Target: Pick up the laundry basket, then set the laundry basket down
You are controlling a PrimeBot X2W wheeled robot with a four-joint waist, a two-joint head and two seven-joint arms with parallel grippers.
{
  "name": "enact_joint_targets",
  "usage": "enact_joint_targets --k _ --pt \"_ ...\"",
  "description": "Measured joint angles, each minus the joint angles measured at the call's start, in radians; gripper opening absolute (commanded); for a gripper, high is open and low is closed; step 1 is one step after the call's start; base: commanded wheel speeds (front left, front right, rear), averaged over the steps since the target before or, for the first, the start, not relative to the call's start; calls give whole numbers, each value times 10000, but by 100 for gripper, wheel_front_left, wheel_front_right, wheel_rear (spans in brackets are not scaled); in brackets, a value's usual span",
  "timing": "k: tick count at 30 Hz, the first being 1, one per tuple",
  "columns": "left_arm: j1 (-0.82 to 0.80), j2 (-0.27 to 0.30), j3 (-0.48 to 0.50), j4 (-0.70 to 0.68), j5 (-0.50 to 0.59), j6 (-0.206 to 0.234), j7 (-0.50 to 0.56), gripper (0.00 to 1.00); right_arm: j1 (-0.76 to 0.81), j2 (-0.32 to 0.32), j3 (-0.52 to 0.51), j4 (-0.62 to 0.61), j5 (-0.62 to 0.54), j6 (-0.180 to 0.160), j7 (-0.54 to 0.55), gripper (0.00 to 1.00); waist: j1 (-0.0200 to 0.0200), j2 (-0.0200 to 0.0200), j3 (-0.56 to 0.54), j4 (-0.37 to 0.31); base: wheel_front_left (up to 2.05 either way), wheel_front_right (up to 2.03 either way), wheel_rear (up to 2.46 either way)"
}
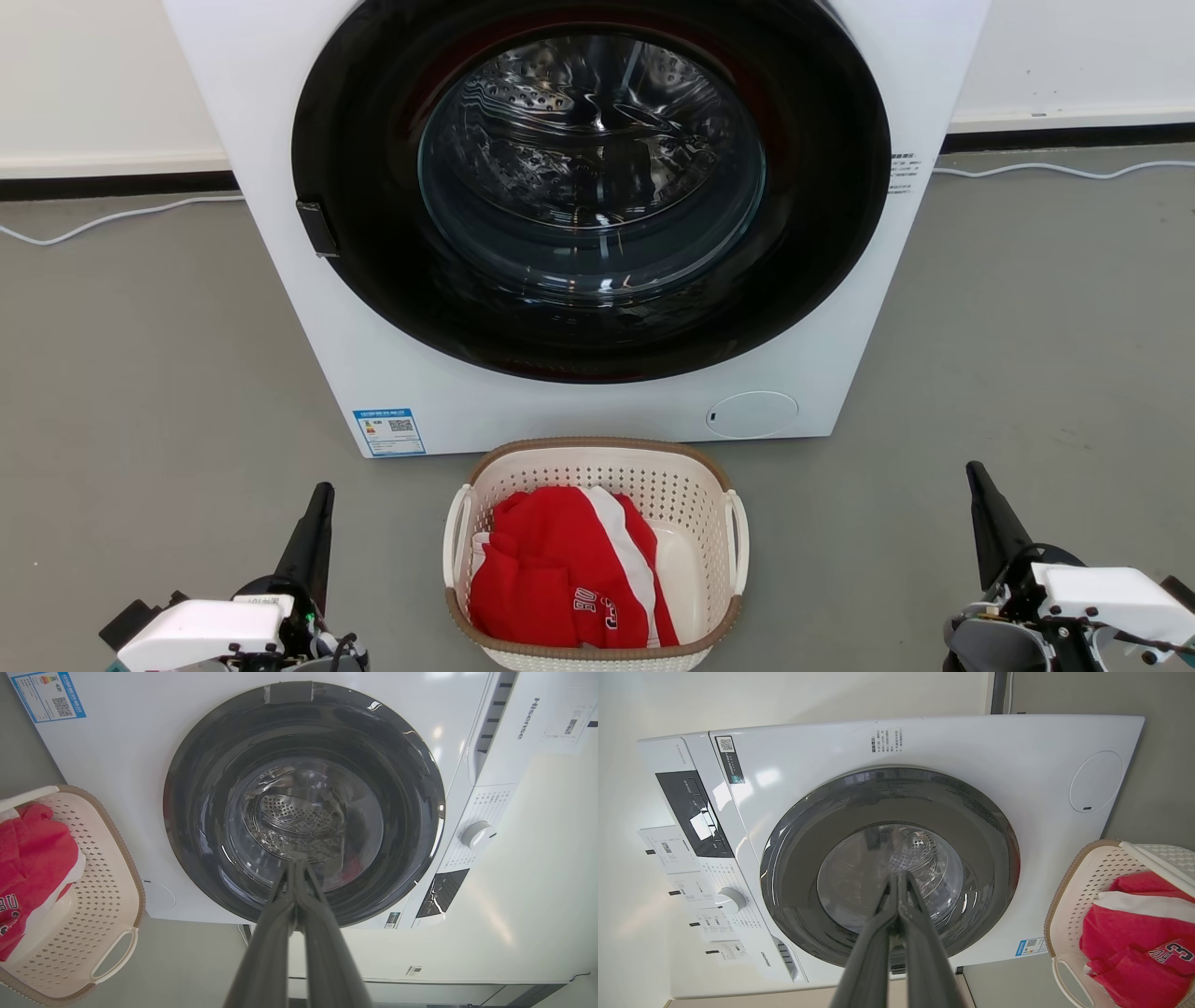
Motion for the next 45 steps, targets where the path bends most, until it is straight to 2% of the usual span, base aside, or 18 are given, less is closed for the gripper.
enact_joint_targets --k 21,22,28,32,45 --pt "0 0 0 0 0 0 0 0 0 0 0 0 0 0 0 0 0 0 0 0 0 0 0" --pt "18 -8 -2 46 0 2 -8 100 30 6 10 36 -2 0 -2 100 0 0 0 0 0 0 0" --pt "569 -105 -54 560 0 17 -35 100 531 144 61 518 -4 -13 -33 100 0 0 4 -2 0 0 0" --pt "579 -104 -217 508 -2 17 -153 100 550 144 104 351 -15 -13 -134 100 12 0 -17 -2 0 0 0" --pt "580 -81 -581 412 121 17 -552 100 654 142 291 138 -732 -13 -518 100 4 0 4 6 0 0 0"
